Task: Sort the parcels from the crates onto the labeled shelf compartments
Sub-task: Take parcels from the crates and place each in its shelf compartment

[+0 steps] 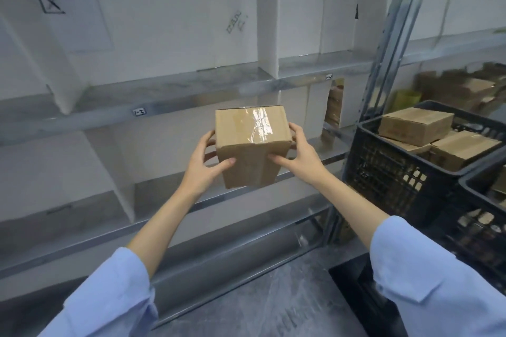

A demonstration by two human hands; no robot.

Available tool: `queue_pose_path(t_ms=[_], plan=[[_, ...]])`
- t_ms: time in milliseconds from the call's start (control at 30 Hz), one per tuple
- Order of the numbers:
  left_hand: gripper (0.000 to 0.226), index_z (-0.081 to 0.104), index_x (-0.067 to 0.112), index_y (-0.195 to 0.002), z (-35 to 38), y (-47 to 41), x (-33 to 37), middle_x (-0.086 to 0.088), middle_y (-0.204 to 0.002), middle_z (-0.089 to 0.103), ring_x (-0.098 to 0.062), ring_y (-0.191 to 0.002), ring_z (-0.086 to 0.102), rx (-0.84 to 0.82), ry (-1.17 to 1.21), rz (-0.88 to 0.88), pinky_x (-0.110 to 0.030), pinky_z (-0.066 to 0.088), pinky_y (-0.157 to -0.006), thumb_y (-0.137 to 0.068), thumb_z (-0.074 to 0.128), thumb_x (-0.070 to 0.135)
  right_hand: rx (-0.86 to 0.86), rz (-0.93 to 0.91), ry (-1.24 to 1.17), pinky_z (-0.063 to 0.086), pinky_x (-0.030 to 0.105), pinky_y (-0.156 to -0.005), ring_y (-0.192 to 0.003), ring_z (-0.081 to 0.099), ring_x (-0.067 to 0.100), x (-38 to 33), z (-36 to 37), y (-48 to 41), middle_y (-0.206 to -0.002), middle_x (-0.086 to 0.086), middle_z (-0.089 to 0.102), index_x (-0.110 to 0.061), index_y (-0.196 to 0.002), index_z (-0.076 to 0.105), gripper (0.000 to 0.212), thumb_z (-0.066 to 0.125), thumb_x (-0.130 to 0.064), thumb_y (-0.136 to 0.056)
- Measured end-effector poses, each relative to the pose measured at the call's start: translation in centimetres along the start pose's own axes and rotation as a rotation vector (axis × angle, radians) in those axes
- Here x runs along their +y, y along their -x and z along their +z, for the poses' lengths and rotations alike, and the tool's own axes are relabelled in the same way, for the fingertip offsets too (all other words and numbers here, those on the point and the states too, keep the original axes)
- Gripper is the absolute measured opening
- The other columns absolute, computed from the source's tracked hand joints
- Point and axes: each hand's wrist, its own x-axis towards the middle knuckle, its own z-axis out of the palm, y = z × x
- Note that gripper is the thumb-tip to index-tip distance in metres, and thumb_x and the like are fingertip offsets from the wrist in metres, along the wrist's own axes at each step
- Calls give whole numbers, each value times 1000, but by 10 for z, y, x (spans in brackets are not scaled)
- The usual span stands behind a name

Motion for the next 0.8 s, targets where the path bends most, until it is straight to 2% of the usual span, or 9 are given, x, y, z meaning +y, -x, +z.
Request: queue_pose_path(t_ms=[167, 267, 333, 400, 500, 567, 633, 700, 800], plan=[[85, 38, 29, -142, -39, 25, -4, 11, -141, 46, 3, -111, 52, 49, 13, -6, -14, 42, -85, -72, 79, 52, -73, 18, -79, 38, 27, -100, -122, 46, 5, -24, 30, 11, -142, -13, 44, -31, -146, 21, 90, 76, -52, -78], [83, 40, 32, -138, -59, 39, -5, 11, -141, 46, 6, -114, 49, 63, 17, -43, -28, 46, -98, -67, 72, 61, -125, 38, -153, 39, 30, -103, -124, 46, 10, -40, 46, 19, -140, -9, 42, -28, -147, 20, 86, 65, -59, -80], [79, 39, 32, -138, -71, 50, -6, 9, -142, 47, 1, -117, 50, 71, 7, -57, -40, 46, -103, -70, 72, 57, -150, 35, -164, 41, 34, -107, -126, 48, 14, -46, 53, 24, -142, -5, 43, -26, -146, 20, 78, 62, -53, -87], [81, 37, 33, -140, -82, 62, -8, 10, -142, 46, -5, -122, 50, 76, -18, -44, -42, 43, -107, -72, 77, 50, -176, 25, -159, 41, 35, -108, -126, 48, 14, -52, 60, 31, -143, -3, 43, -25, -147, 19, 76, 66, -43, -90], [92, 27, 32, -149, -95, 80, -12, 13, -144, 40, -15, -130, 45, 76, -59, -35, -38, 43, -106, -76, 83, 27, -218, -15, -99, 34, 28, -107, -130, 39, 8, -61, 72, 43, -146, -9, 36, -25, -155, 10, 95, 75, -33, -87], [98, 22, 30, -154, -101, 88, -14, 14, -142, 36, -17, -132, 44, 91, -48, -62, -38, 44, -104, -77, 82, 20, -225, -43, -45, 31, 28, -110, -135, 33, 7, -66, 80, 48, -155, -7, 28, -22, -158, 3, 107, 79, -30, -83], [93, 25, 28, -154, -108, 98, -15, 10, -142, 34, -16, -131, 41, 100, -65, -77, -35, 40, -104, -79, 81, 22, -212, -82, 17, 30, 34, -115, -138, 31, 10, -71, 89, 55, -159, -3, 25, -19, -158, 8, 107, 81, -28, -81], [84, 33, 25, -151, -112, 107, -14, 5, -142, 36, -14, -127, 41, 111, -69, -79, -29, 36, -100, -80, 80, 24, -184, -120, 45, 32, 36, -114, -131, 34, 7, -74, 95, 61, -155, -1, 29, -20, -155, 19, 99, 83, -24, -79], [71, 42, 25, -141, -119, 123, -11, 5, -141, 41, -13, -124, 45, 149, -13, -77, -29, 40, -98, -80, 79, 24, -162, -125, 30, 39, 37, -110, -125, 36, 5, -79, 100, 70, -151, -5, 34, -23, -150, 26, 98, 87, -20, -73]])
